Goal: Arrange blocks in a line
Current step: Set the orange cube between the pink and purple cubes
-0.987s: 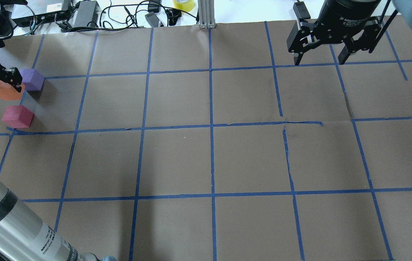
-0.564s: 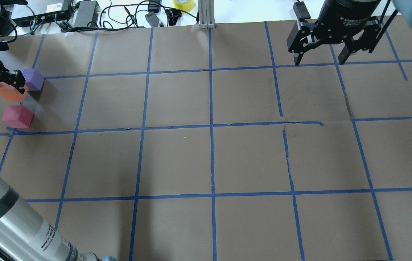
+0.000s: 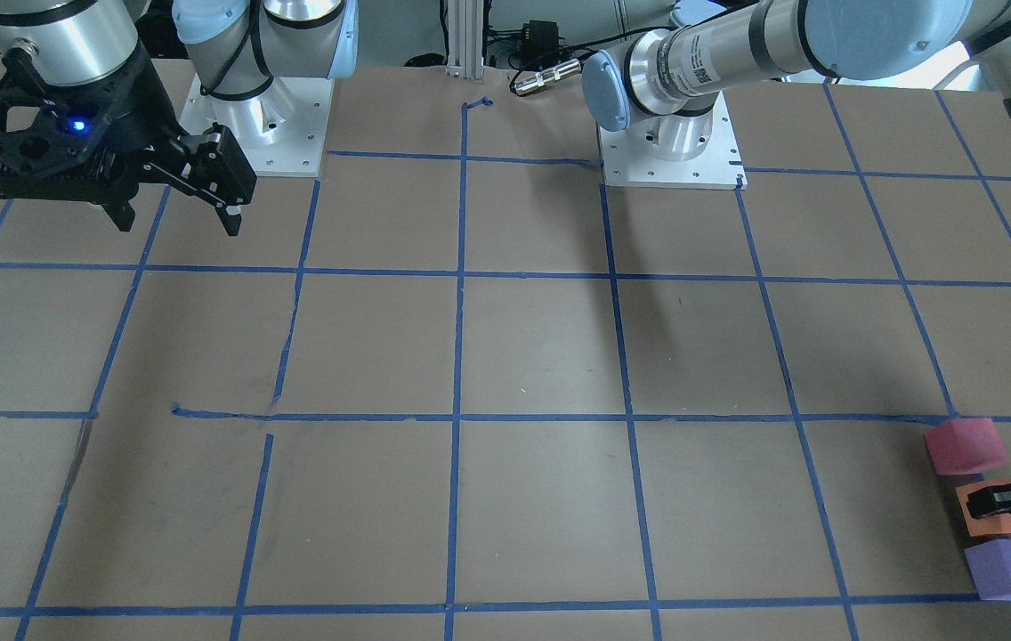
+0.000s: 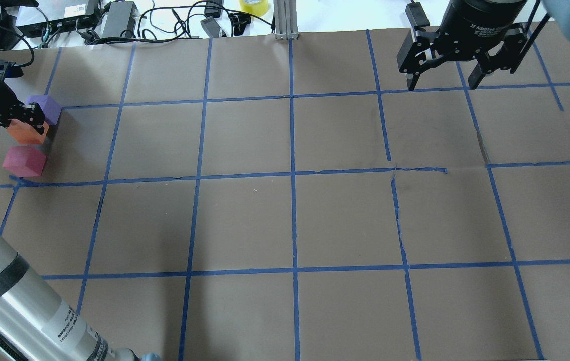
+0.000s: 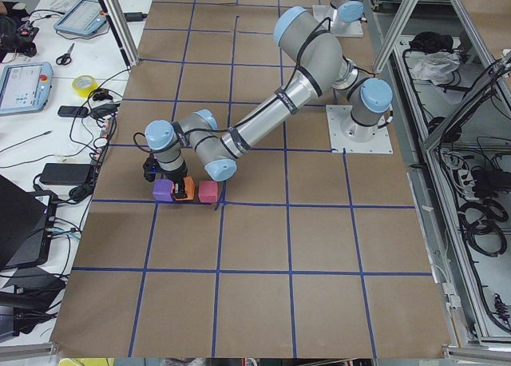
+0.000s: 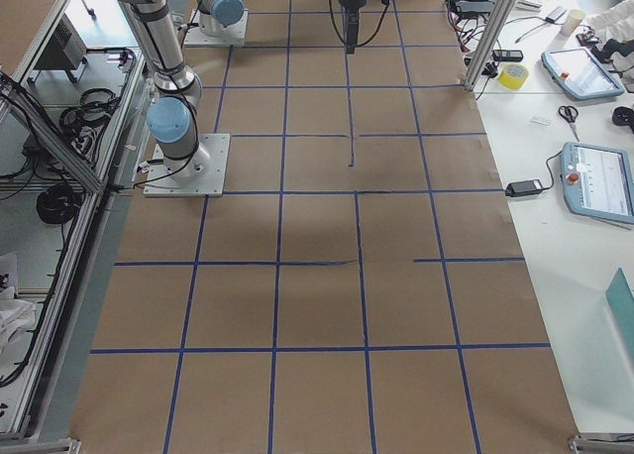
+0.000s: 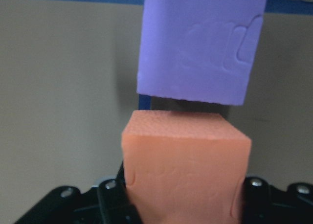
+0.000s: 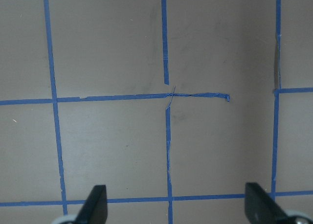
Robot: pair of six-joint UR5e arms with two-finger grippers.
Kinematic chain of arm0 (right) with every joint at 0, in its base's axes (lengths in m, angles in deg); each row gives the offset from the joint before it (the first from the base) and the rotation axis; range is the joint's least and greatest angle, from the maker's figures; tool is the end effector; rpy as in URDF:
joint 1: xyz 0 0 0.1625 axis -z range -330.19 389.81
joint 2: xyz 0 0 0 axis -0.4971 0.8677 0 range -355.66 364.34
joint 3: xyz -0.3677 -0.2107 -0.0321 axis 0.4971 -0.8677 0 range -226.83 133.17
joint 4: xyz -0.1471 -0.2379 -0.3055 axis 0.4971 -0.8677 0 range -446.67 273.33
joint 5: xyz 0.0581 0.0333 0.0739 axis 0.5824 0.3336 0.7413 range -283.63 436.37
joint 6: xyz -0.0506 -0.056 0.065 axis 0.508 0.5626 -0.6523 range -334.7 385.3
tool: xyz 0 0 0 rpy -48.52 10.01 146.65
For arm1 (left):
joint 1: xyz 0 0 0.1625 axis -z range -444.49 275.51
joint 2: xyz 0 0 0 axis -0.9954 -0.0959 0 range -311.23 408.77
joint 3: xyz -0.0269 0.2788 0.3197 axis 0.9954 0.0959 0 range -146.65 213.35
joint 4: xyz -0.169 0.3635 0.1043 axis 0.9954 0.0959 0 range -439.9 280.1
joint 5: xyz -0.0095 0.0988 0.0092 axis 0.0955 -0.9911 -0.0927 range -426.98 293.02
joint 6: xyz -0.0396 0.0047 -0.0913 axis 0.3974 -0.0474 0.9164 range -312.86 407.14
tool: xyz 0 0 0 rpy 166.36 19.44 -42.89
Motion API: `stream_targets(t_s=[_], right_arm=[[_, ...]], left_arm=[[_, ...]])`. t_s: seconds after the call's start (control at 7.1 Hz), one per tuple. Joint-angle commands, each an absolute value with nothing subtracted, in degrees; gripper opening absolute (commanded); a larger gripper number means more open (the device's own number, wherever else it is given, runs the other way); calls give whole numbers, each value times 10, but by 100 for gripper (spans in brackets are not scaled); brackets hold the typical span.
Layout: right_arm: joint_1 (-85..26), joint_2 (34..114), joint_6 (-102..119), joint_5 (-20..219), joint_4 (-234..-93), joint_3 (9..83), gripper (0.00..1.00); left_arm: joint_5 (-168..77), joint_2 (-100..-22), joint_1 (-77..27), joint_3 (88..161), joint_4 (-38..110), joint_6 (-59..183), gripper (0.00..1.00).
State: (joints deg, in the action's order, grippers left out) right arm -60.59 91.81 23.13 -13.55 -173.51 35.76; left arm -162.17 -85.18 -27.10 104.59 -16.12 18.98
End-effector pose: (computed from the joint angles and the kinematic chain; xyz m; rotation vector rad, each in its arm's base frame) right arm 0.1370 -0.5112 0.5239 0.0484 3.1389 -0.0470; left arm 0.3001 -0.6999 0.2042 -0.1198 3.0517 0.0464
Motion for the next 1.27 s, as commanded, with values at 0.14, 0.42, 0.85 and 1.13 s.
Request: stream_targets(t_s=[0.14,0.42,0.85,1.13], right_arm=[[-606,918,231,-135,-1735,358,100],[-606,919,231,-135,-1735,358,100],[-606,919,231,-136,-1735,358,100],[-606,919,232,-136,-1734,358,100]], left_arm=[[-1616,-859,-270,1052,-174,189,0],[-1616,-862,-271,1056,-178,186,0],[-1622,-856,-271,1086,-231,100,100],[-1622,-831,-271,1091,-209,102,100]])
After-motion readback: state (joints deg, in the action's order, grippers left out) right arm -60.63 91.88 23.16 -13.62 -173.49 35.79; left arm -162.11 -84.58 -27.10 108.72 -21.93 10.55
